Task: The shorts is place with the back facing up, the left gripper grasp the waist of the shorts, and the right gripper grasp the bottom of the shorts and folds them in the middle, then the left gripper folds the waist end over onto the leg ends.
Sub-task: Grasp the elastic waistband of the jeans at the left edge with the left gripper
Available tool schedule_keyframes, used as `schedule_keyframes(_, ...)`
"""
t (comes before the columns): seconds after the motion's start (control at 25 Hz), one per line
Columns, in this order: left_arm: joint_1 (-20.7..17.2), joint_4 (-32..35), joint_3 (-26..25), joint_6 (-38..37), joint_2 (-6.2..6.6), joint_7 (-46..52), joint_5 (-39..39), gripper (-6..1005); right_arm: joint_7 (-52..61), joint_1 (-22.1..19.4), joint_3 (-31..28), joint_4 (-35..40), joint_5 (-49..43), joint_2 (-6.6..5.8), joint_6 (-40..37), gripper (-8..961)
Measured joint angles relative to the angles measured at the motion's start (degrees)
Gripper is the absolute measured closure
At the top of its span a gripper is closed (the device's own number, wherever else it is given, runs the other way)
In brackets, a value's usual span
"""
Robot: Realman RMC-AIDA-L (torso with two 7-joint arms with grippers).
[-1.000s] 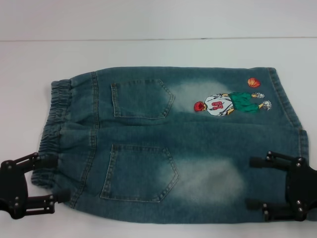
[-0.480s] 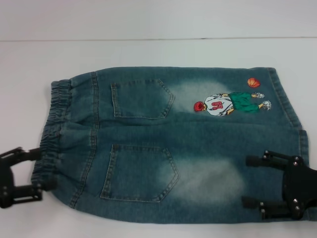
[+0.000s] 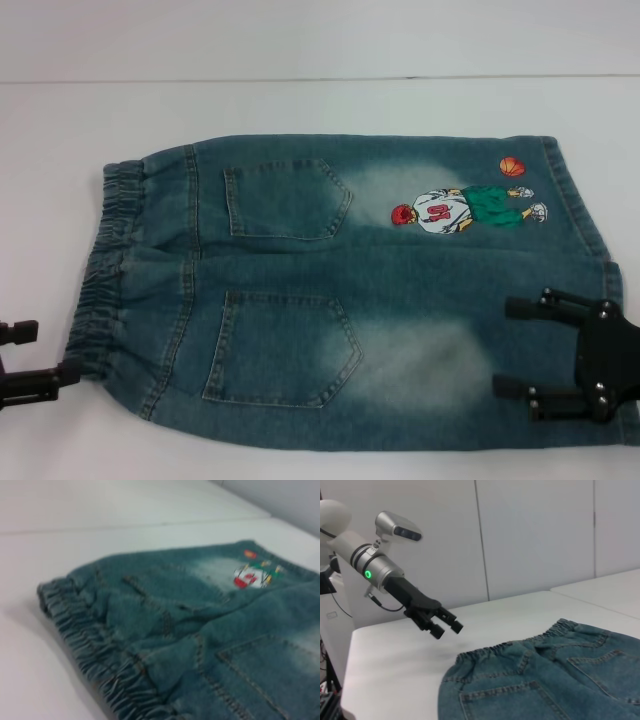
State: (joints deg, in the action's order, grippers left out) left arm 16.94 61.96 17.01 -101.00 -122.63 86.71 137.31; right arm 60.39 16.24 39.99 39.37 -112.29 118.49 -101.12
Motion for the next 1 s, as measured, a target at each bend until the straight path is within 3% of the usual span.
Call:
schedule_keyframes(0.2,0.06,0.15,2.13,3.21,-1.09,0.23,0.98,108,0.0,0.37,-0.01,0.0,0.05,0.14,1.41,25)
schedule_keyframes(1.0,0.29,-4.24,6.96,11.33,-1.17,-1.29,1.08,132,-0.23,1.16,-0.44,-0.45,-0.03,0.87,2.33,26)
